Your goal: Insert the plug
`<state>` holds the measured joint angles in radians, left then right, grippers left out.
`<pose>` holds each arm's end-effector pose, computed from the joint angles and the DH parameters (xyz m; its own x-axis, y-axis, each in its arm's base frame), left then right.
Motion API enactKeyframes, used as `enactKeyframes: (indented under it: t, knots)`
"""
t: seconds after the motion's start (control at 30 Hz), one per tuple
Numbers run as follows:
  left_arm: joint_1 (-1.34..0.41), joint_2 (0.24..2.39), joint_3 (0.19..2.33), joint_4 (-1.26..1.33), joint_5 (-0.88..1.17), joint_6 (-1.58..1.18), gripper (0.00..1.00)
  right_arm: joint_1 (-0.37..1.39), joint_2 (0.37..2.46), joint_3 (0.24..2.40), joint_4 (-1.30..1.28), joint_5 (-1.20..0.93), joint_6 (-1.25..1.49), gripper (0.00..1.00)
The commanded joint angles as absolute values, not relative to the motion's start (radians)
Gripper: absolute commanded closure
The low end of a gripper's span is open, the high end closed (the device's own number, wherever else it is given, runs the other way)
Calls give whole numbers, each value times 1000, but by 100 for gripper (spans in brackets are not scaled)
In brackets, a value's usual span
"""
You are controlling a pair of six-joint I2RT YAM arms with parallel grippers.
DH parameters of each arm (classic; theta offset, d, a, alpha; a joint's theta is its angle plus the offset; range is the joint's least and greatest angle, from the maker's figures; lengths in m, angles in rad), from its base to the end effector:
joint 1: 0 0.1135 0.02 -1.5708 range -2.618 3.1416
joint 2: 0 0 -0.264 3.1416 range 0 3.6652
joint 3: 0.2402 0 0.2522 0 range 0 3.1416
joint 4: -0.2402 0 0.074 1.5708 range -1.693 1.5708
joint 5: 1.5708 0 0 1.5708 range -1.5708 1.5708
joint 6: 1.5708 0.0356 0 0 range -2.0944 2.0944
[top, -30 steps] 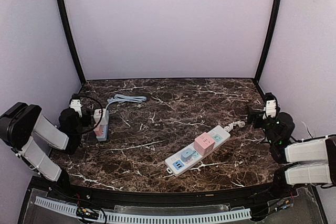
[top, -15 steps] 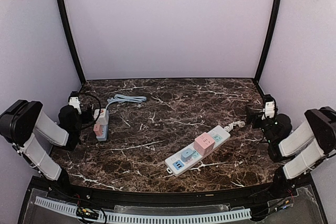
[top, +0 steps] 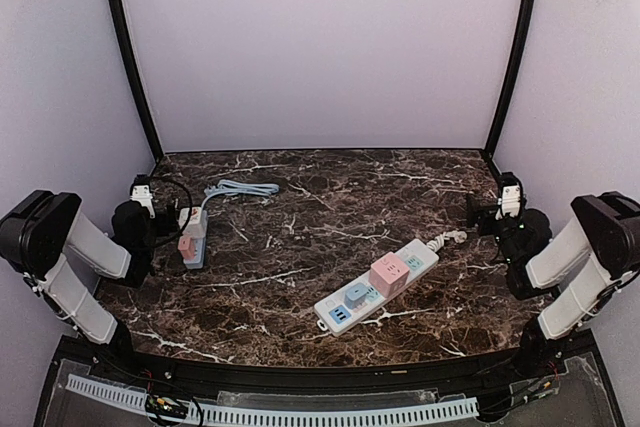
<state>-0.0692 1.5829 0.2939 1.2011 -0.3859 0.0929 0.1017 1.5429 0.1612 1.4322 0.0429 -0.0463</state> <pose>0.2558 -0.0043 0.1495 -0.1160 0.0942 -0.9888 -0.3005 0.9455 0.1253 0.2260 0.0215 0.1536 0.0529 -0.0411 -0.9978 -0.0564 0.9974 -0.0441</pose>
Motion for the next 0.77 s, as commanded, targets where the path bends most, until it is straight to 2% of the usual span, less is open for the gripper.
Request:
enactKeyframes:
  t: [0.0, 0.73]
  knots:
    - [-61, 1583, 305, 1184, -396, 83, 1, 95, 1545, 180, 1406, 99, -24, 1]
    - [-62, 1583, 305, 1184, -396, 83, 1, 102, 1546, 175, 1420, 118, -28, 1]
